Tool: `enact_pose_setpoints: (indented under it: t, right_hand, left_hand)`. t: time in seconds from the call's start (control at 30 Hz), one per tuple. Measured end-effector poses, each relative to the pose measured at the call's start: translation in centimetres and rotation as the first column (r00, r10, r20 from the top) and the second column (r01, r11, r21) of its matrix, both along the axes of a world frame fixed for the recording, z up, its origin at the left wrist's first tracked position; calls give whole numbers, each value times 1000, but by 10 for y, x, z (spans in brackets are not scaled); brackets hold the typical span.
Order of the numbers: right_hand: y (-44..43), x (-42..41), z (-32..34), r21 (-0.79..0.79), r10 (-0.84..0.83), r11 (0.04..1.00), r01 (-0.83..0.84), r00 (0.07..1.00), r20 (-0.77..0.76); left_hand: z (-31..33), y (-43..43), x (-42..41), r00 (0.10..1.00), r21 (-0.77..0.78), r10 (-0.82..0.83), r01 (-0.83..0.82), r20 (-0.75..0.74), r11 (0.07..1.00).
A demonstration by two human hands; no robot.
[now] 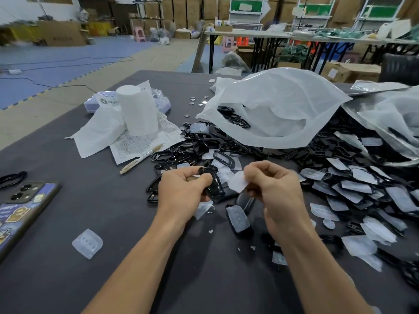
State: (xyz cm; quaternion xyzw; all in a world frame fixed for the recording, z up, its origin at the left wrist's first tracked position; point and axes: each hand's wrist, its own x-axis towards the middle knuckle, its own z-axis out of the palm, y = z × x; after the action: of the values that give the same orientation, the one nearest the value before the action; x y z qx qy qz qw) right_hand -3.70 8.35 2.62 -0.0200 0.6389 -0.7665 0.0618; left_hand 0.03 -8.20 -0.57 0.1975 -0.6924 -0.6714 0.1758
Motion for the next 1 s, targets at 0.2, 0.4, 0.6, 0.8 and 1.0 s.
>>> enact_pose_setpoints:
  t: [0.2, 0.4, 0.6, 0.8, 1.0]
  right_hand:
    - [-1, 2, -4, -21, 101, 995, -101, 995, -20]
    - [2, 1, -2, -52, 64, 997, -61, 996, 61]
    - [0, 2, -3, -162, 59, 986, -33, 985, 161]
    - [-5, 4, -5, -259, 115, 963, -69, 979, 168]
    - [-6, 5, -7, -53, 118, 992, -115, 990, 73]
  left_hand:
    - [-4, 4, -1, 1000, -36, -27, 26, -8, 999]
    - [-5, 6, -1, 1000, -66, -13, 13, 0, 998]
    - [-4, 8, -1, 1000, -54, -29, 29, -4, 998]
    - [-3, 10, -2, 998, -44, -51, 50, -32, 998]
    - [-3, 10, -2, 999, -37, -46, 45, -20, 998]
